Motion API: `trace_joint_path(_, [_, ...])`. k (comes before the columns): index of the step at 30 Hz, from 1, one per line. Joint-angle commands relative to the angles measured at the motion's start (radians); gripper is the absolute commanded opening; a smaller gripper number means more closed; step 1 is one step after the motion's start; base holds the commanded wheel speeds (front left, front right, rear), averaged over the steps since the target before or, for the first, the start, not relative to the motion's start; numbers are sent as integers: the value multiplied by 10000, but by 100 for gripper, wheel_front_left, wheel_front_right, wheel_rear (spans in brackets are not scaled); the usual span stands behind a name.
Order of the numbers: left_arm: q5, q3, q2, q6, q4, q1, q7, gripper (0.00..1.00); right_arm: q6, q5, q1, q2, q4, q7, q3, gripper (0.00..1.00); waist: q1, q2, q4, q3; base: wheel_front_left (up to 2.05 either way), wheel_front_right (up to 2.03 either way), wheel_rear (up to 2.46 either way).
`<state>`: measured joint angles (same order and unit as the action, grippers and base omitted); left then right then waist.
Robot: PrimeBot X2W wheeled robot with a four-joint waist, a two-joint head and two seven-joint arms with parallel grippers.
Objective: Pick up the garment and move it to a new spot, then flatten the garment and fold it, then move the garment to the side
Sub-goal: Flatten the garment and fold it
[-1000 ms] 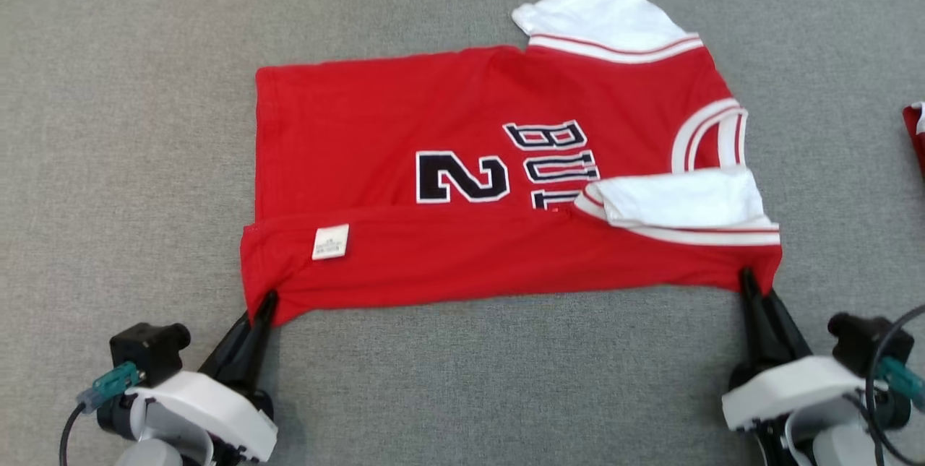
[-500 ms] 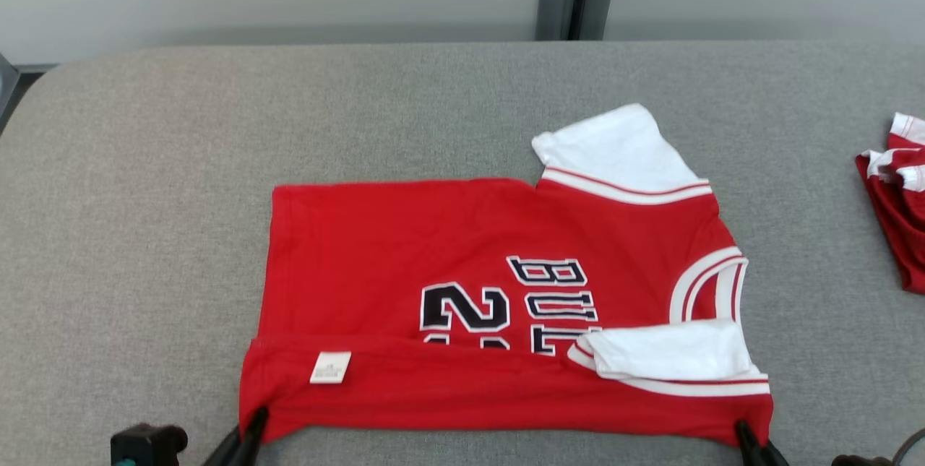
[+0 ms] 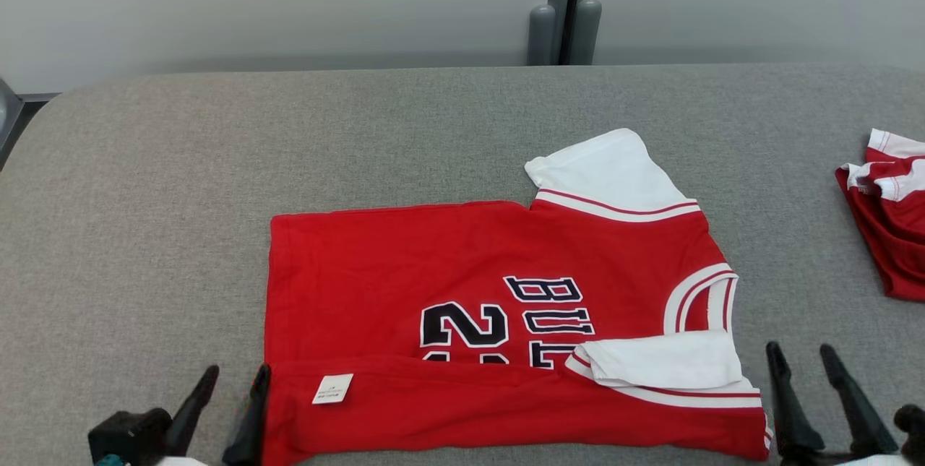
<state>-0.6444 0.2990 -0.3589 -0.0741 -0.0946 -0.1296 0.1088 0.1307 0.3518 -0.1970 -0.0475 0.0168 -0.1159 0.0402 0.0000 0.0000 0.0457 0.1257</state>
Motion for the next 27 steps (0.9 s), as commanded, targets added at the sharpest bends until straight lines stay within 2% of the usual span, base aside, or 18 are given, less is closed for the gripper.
trace_joint_path(1, [267,-132,-77,-131,229,374,276,100,3,-175,260,-74,-321,-130,184,100,0,0,13,14,0,0,0])
trace_joint_path(5, [581,-425,-47,-437,843,752,881,100,3,-441,772,-63,-1093,83,391,100,0,0,57,20,0,0,0])
trace_joint_path(11, [867,-606,-116,-598,1408,1238,1116,100,3,-697,1293,-66,-1539,454,356,100,0,0,198,115,0,0,0])
trace_joint_path(23, [834,-460,-14,-532,1304,1411,1141,100,3,-506,1384,-66,-1282,309,207,100,0,0,319,252,0,0,0])
trace_joint_path(27, [815,-281,106,-319,1188,1978,1095,100,3,-519,1447,-65,-1309,309,289,100,0,0,411,459,0,0,0])
